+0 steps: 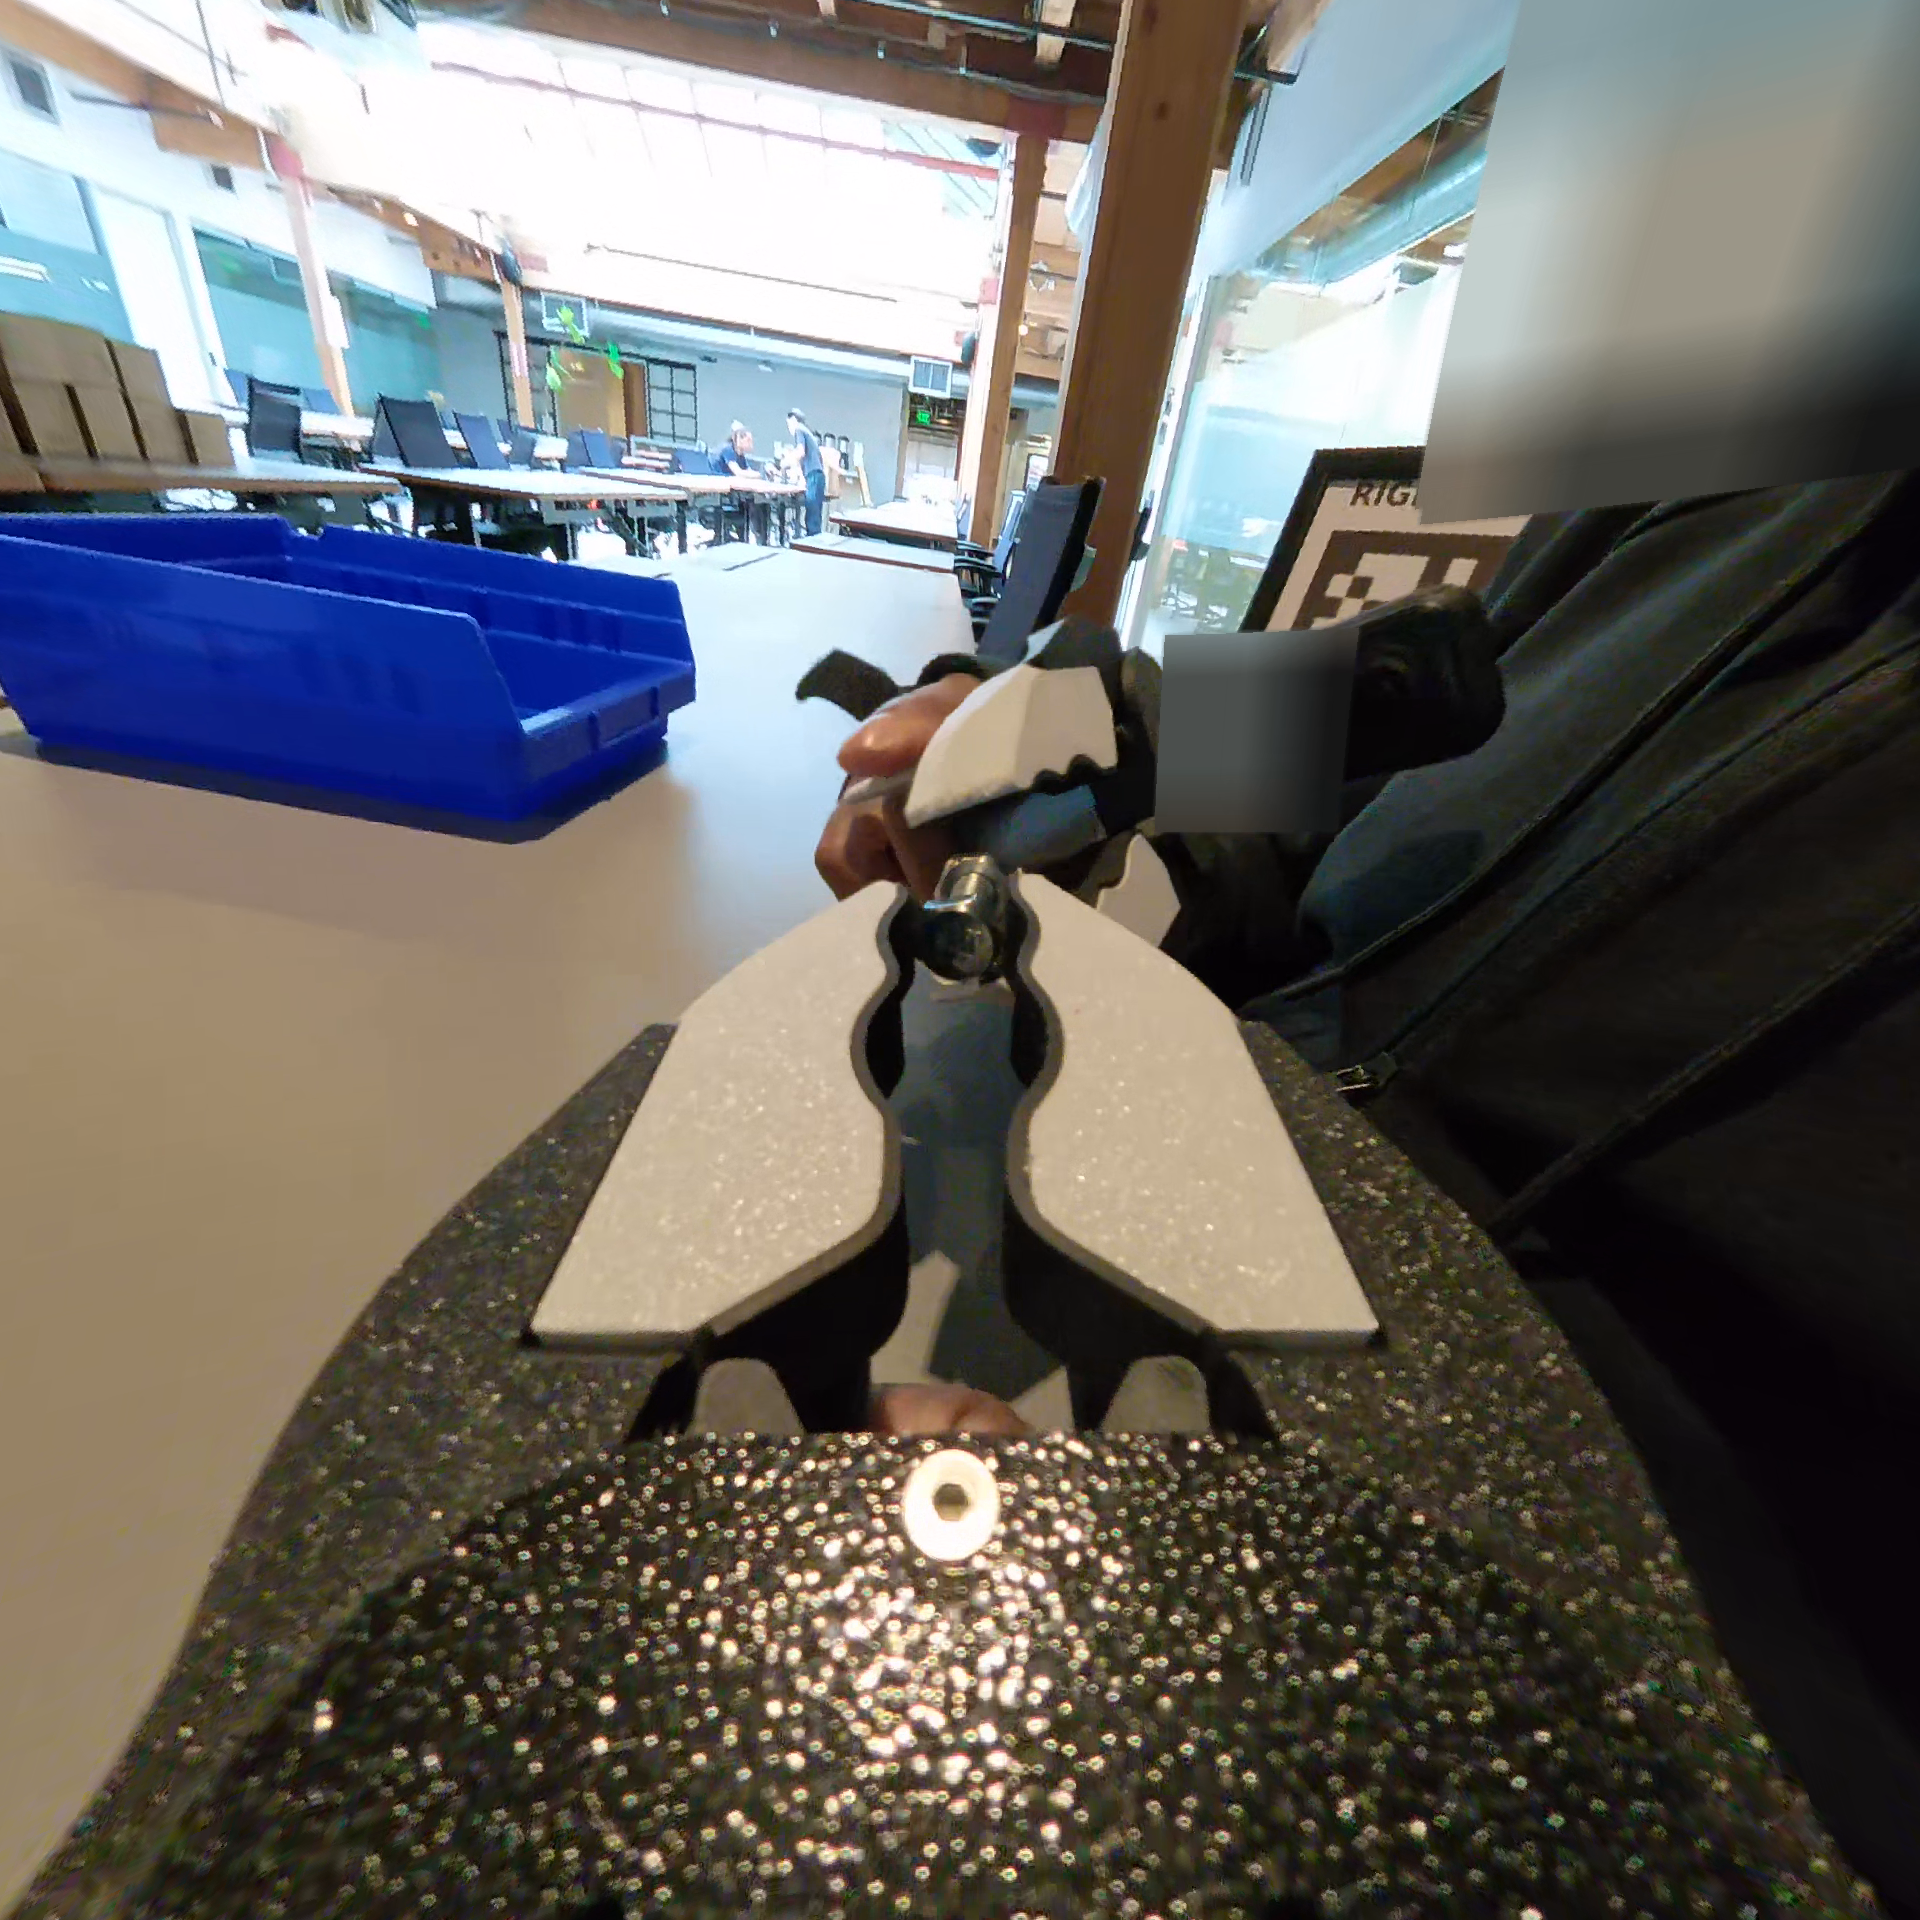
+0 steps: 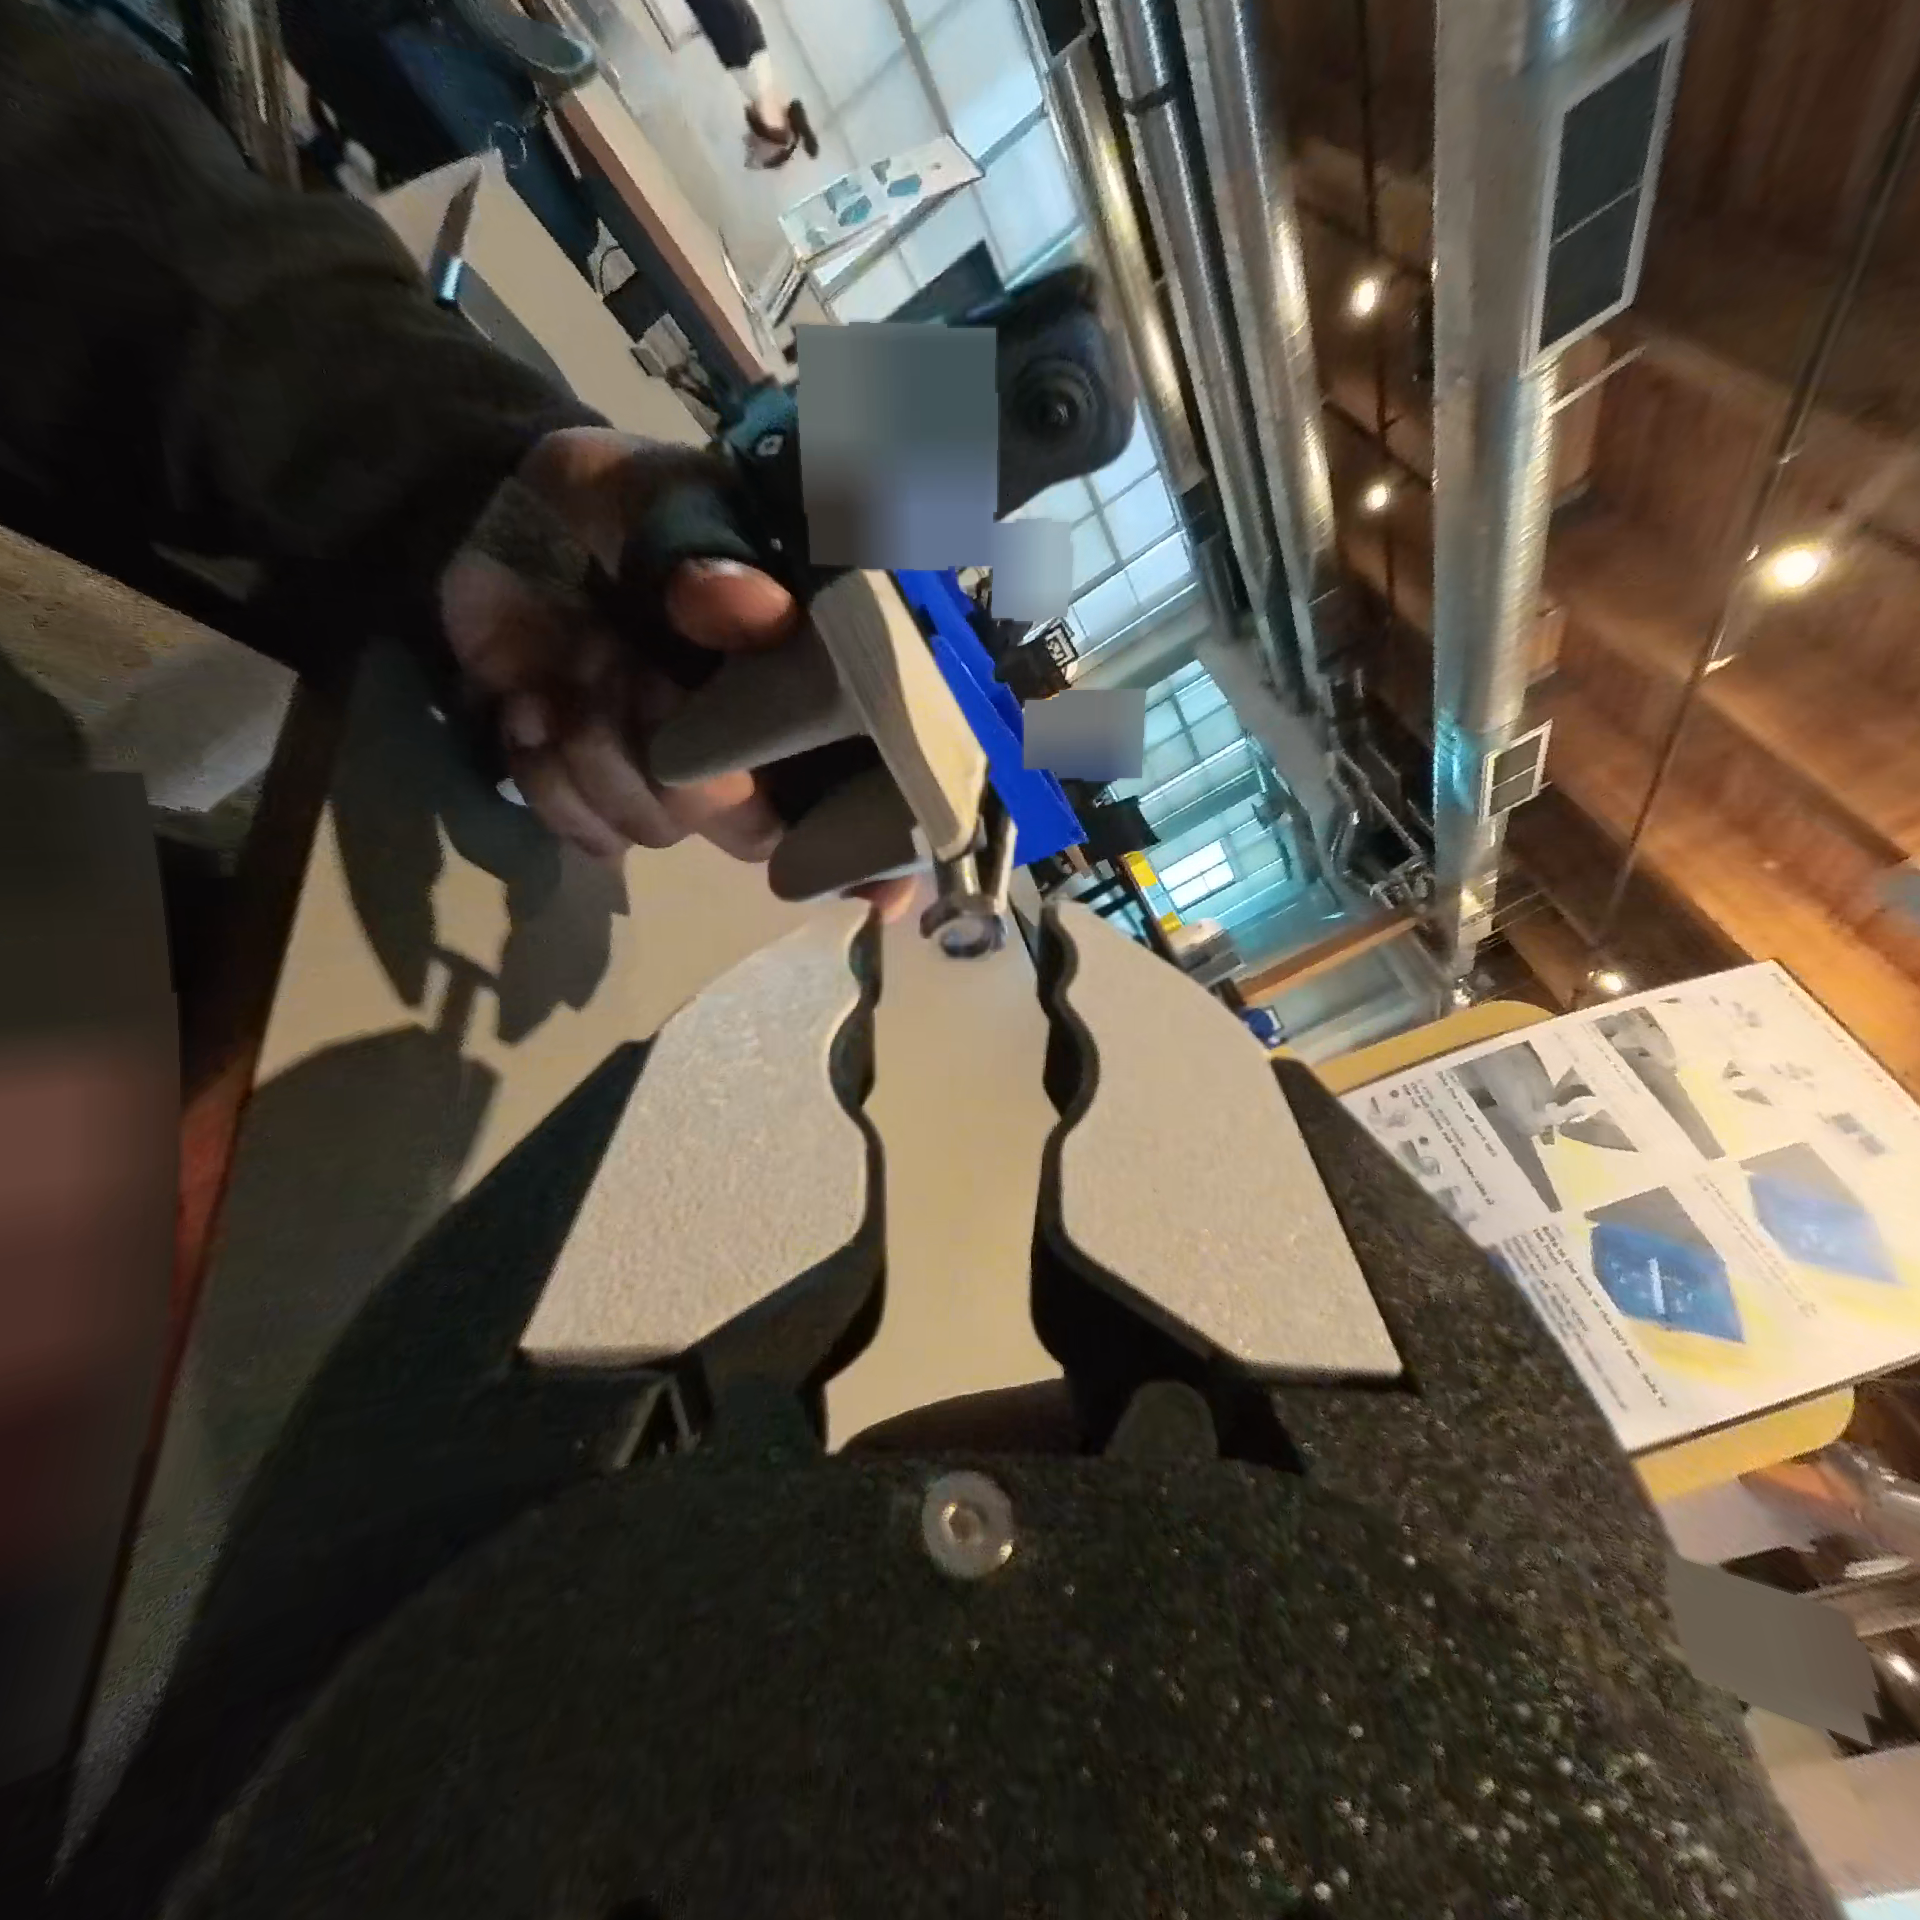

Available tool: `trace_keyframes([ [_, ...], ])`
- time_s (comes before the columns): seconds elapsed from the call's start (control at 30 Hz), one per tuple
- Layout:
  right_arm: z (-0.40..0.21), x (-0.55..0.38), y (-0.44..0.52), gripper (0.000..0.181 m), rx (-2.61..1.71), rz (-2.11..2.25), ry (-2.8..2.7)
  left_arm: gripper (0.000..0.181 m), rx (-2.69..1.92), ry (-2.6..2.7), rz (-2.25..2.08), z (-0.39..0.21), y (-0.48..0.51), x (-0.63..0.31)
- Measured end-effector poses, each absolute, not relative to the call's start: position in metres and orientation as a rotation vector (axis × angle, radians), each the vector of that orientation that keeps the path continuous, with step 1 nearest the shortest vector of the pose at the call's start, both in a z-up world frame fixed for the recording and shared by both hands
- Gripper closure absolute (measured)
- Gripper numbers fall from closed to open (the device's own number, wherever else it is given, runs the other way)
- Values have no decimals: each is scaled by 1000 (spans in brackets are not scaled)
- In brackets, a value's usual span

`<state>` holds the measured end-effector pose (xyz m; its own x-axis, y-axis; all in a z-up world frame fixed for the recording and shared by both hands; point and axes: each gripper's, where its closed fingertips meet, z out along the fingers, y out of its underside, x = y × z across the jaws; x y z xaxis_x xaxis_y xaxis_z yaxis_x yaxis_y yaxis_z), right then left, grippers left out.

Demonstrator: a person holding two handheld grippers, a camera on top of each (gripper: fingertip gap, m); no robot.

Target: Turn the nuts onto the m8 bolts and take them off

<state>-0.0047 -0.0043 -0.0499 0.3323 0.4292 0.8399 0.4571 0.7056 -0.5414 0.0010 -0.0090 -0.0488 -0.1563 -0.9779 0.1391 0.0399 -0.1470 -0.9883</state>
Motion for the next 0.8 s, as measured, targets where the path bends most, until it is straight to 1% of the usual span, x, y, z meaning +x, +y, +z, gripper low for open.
trace_keyframes([
  [0.03, -49, -5, -5, 163, -845, -26, -1271, 166, -1212, 1219, -1451, -50, -9, 2],
  [0.13, -51, -5, -1, 166, -960, 61, -1263, 166, -1224, 1216, -1412, -52, -7, 3],
  [0.2, -54, -6, -4, 166, -1182, 362, -1225, 166, -1174, 1252, -1335, -53, -9, 2],
  [0.3, -60, -8, -12, 166, -1525, 968, -1087, 166, -1089, 1293, -1221, -53, -14, 3],
  [0.37, -59, -8, -12, 166, -1564, 1179, -1014, 166, -1092, 1274, -1233, -52, -12, 3],
  [0.4, -57, -7, -12, 159, -1526, 1194, -1010, 166, -1096, 1259, -1240, -51, -11, 4],
  [0.43, -54, -6, -11, 150, -1470, 1154, -1025, 166, -1098, 1242, -1254, -49, -10, 3],
  [0.5, -50, -2, -9, 143, -1351, 960, -1088, 166, -1103, 1207, -1307, -45, -8, 1],
  [0.53, -48, 1, -8, 143, -1290, 843, -1119, 166, -1108, 1191, -1331, -44, -7, 0],
  [0.7, -46, 2, -6, 146, -1046, 393, -1220, 166, -1140, 1177, -1403, -43, -7, 0],
  [0.77, -46, 0, -6, 152, -996, 288, -1229, 166, -1151, 1187, -1407, -45, -9, 2],
  [0.8, -47, -1, -6, 161, -982, 256, -1228, 166, -1156, 1196, -1407, -46, -10, 3],
])
